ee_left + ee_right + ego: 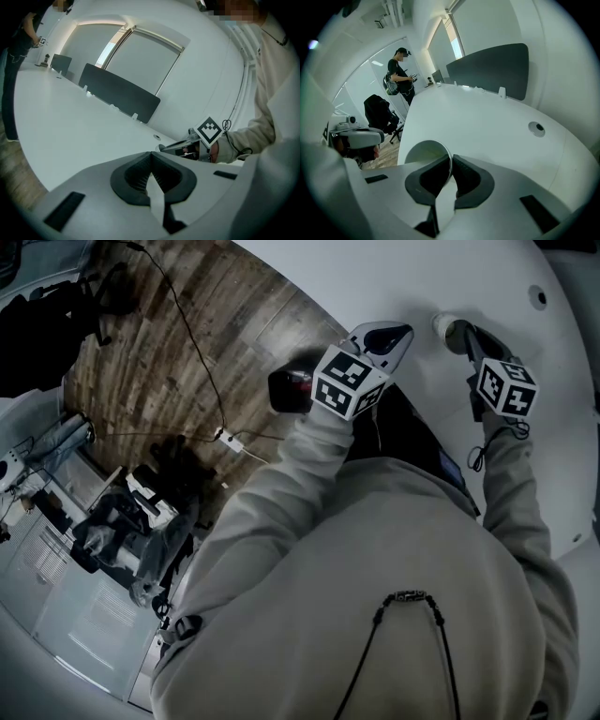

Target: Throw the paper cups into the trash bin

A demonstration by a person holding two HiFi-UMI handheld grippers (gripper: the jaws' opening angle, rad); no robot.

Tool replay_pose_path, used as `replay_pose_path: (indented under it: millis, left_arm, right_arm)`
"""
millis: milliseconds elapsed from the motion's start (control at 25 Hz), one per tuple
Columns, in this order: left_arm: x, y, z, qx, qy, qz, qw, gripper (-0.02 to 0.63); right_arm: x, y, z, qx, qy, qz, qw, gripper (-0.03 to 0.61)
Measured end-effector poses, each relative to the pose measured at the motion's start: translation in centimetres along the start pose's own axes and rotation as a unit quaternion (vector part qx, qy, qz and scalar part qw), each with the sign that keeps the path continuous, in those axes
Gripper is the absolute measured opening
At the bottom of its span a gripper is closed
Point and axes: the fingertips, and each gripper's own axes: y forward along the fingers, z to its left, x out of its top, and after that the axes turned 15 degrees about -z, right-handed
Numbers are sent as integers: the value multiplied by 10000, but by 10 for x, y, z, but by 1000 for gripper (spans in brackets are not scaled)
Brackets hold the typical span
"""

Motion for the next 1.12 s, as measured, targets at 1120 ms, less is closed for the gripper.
replay_pose_path:
  millis: [1120]
  left_arm:
    - [164,-48,-80,-397,1376,-1124,9833,3]
  right_arm:
    - [186,-121,58,110,-686,-1965,9781,41]
